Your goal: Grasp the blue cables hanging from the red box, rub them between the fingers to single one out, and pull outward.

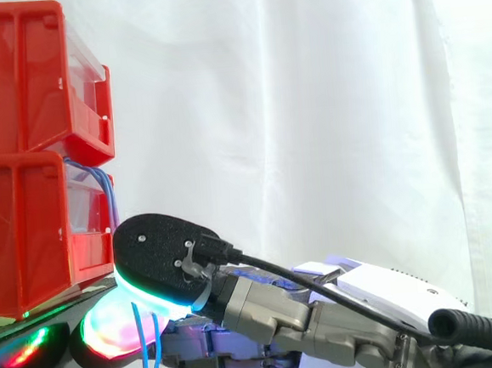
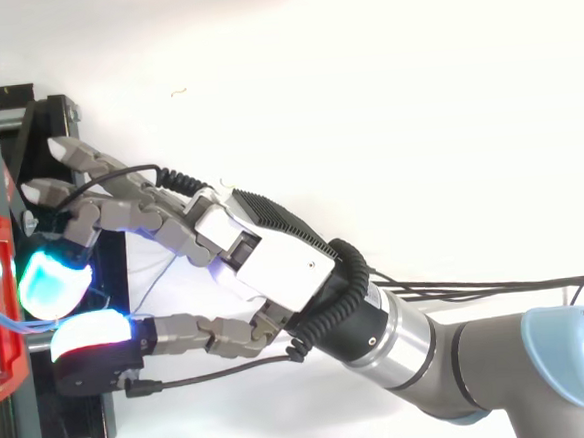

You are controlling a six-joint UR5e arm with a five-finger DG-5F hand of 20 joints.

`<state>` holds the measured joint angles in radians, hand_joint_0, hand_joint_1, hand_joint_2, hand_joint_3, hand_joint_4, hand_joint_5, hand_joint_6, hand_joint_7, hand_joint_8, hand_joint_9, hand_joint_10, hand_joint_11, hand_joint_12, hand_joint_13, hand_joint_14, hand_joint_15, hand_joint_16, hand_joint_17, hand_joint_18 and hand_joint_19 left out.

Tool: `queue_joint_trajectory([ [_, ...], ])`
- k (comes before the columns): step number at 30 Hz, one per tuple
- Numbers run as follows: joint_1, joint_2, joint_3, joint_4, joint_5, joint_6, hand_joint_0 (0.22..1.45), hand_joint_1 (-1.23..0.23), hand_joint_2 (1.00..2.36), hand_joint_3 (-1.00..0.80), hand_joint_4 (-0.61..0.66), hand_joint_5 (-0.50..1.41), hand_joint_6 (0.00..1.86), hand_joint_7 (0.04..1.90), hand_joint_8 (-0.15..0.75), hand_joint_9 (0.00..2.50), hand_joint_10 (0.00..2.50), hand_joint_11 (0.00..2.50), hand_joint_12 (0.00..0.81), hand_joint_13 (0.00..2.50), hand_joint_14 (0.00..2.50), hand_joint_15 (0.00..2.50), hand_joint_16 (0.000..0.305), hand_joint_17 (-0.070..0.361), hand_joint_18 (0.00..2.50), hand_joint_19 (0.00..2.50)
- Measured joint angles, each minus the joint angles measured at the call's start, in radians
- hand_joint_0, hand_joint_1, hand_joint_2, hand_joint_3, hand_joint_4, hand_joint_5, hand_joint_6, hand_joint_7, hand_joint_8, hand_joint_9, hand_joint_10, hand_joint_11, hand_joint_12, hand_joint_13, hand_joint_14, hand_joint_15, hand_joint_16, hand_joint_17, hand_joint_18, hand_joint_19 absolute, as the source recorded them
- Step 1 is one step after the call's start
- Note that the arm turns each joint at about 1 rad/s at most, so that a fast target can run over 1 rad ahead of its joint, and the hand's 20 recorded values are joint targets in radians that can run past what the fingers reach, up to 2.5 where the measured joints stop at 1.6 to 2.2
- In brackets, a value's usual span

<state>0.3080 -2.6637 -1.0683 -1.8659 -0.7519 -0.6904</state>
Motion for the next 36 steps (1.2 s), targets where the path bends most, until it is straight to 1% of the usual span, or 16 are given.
queue_joint_trajectory([
  [3, -0.002, 0.0, 0.0, 0.001, -0.012, 0.005, 0.59, -0.58, 1.02, -0.33, 0.32, -0.16, 0.5, 1.24, 0.361, 0.32, 0.0, 0.0, 0.34, 0.12, 0.0, 0.0, 0.036, 0.082, 0.0, 0.0],
  [5, -0.003, 0.0, 0.0, 0.002, -0.021, 0.007, 0.6, -0.57, 1.02, -0.33, 0.31, -0.15, 0.5, 1.3, 0.362, 0.33, 0.0, 0.0, 0.346, 0.13, 0.0, 0.0, 0.038, 0.084, 0.0, 0.0],
  [6, -0.004, 0.0, 0.0, 0.002, -0.025, 0.007, 0.6, -0.56, 1.02, -0.32, 0.31, -0.15, 0.52, 1.29, 0.361, 0.33, 0.0, 0.0, 0.34, 0.13, 0.0, 0.0, 0.036, 0.081, 0.0, 0.0],
  [7, -0.005, 0.0, 0.0, 0.002, -0.031, 0.007, 0.61, -0.56, 1.03, -0.29, 0.29, -0.16, 0.56, 1.27, 0.36, 0.34, 0.0, 0.0, 0.341, 0.13, 0.0, 0.0, 0.037, 0.082, 0.0, 0.0],
  [8, -0.006, 0.001, 0.0, 0.002, -0.037, 0.008, 0.61, -0.57, 1.03, -0.29, 0.29, -0.17, 0.6, 1.2, 0.358, 0.34, 0.0, 0.0, 0.337, 0.14, 0.0, 0.0, 0.036, 0.08, 0.0, 0.0],
  [12, -0.008, 0.001, 0.0, 0.002, -0.049, 0.008, 0.62, -0.57, 1.03, -0.21, 0.26, -0.21, 0.73, 1.05, 0.362, 0.35, 0.0, 0.0, 0.34, 0.16, 0.0, 0.0, 0.035, 0.08, 0.0, 0.0],
  [14, -0.008, 0.001, 0.0, 0.002, -0.05, 0.009, 0.62, -0.57, 1.04, -0.17, 0.26, -0.22, 0.76, 1.04, 0.361, 0.35, 0.0, 0.0, 0.335, 0.16, 0.0, 0.0, 0.035, 0.078, 0.0, 0.0],
  [15, -0.008, 0.001, 0.0, 0.002, -0.051, 0.011, 0.62, -0.57, 1.04, -0.16, 0.27, -0.23, 0.79, 1.0, 0.361, 0.35, 0.0, 0.0, 0.341, 0.17, 0.0, 0.0, 0.035, 0.08, 0.0, 0.0],
  [19, -0.008, 0.001, 0.0, 0.003, -0.052, 0.02, 0.62, -0.58, 1.04, -0.13, 0.28, -0.24, 0.82, 0.98, 0.362, 0.35, 0.0, 0.0, 0.337, 0.16, 0.0, 0.0, 0.035, 0.08, 0.0, 0.0],
  [21, -0.008, 0.001, 0.0, 0.003, -0.052, 0.027, 0.62, -0.58, 1.04, -0.13, 0.27, -0.24, 0.82, 0.97, 0.364, 0.36, 0.0, 0.0, 0.338, 0.16, 0.0, 0.0, 0.036, 0.082, 0.0, 0.0],
  [22, -0.008, 0.001, 0.0, 0.002, -0.052, 0.031, 0.62, -0.59, 1.04, -0.13, 0.27, -0.24, 0.83, 0.98, 0.367, 0.36, 0.0, 0.0, 0.353, 0.17, 0.0, 0.0, 0.038, 0.085, 0.0, 0.0],
  [28, -0.008, 0.001, -0.001, 0.001, -0.056, 0.061, 0.63, -0.61, 1.04, -0.12, 0.25, -0.24, 0.84, 0.98, 0.366, 0.36, 0.0, 0.0, 0.343, 0.17, 0.0, 0.0, 0.037, 0.084, 0.0, 0.0],
  [31, -0.01, 0.003, -0.001, 0.0, -0.058, 0.076, 0.63, -0.63, 1.04, -0.11, 0.25, -0.24, 0.84, 0.97, 0.367, 0.36, 0.0, 0.0, 0.353, 0.18, 0.0, 0.0, 0.039, 0.087, 0.0, 0.0],
  [36, -0.01, 0.021, -0.001, -0.008, -0.055, 0.104, 0.63, -0.64, 1.04, -0.11, 0.24, -0.24, 0.84, 0.97, 0.369, 0.36, 0.0, 0.0, 0.354, 0.18, 0.0, 0.0, 0.038, 0.086, 0.0, 0.0],
])
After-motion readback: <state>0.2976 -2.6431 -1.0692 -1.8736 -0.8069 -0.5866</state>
